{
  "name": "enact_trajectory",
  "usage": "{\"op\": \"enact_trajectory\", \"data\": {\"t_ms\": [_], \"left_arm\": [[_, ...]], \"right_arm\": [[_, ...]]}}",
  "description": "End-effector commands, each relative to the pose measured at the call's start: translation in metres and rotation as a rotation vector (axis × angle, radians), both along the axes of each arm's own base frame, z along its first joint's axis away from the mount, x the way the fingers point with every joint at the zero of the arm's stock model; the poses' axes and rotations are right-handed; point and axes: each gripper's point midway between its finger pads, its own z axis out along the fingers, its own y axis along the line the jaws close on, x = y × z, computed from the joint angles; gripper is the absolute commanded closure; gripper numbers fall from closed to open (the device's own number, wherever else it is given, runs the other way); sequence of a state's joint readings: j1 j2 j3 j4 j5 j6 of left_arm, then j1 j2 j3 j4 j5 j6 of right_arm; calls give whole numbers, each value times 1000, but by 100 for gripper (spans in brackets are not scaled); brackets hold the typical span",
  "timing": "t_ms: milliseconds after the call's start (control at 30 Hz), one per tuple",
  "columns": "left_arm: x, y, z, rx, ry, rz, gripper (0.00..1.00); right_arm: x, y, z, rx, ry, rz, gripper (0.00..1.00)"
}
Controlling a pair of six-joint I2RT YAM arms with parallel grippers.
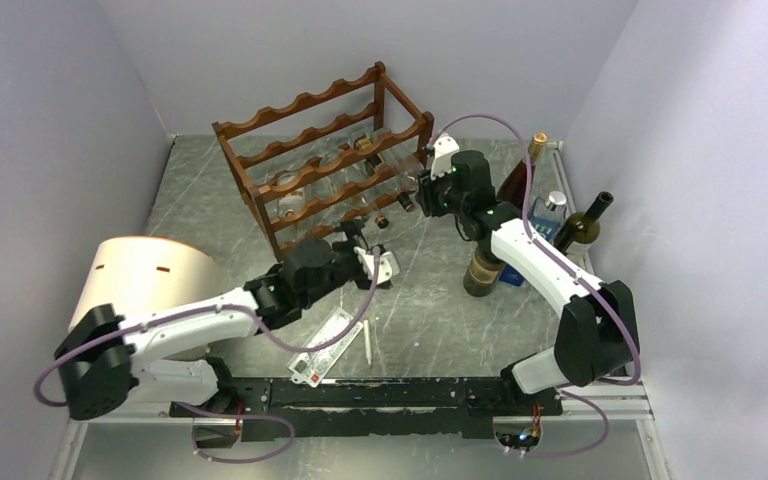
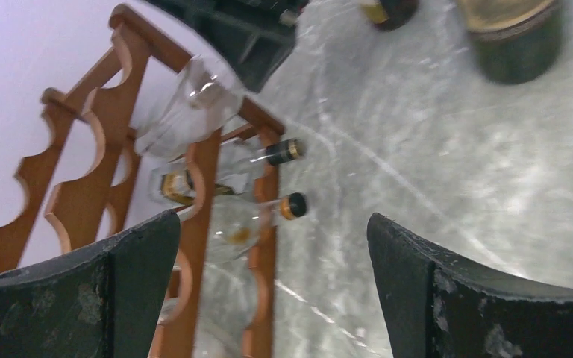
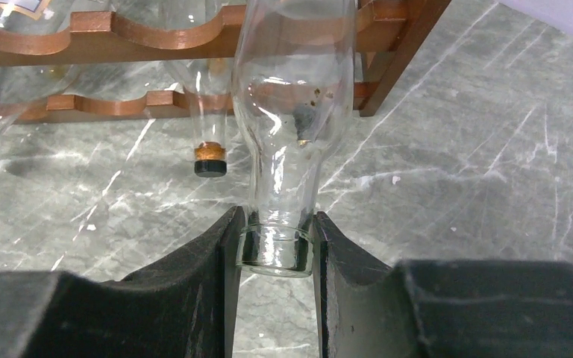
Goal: Take the wine bottle off the wine rack
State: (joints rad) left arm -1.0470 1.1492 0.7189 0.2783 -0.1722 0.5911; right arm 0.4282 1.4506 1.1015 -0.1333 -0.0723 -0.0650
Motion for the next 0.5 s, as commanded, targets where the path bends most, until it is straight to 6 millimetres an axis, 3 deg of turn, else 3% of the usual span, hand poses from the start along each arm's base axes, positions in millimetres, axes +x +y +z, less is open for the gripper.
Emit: {"op": "enact_trajectory", "data": {"t_ms": [0, 233, 467], "left_arm": [[44, -17, 43, -46, -271, -40, 2], [85, -53, 24, 96, -381, -66, 2], [121, -67, 12, 160, -509, -38, 2]], "right_arm": [[-21, 19, 11, 85, 11, 107, 100], [-31, 26, 13, 123, 53, 136, 100], [-41, 15, 16, 95, 53, 122, 100]]}}
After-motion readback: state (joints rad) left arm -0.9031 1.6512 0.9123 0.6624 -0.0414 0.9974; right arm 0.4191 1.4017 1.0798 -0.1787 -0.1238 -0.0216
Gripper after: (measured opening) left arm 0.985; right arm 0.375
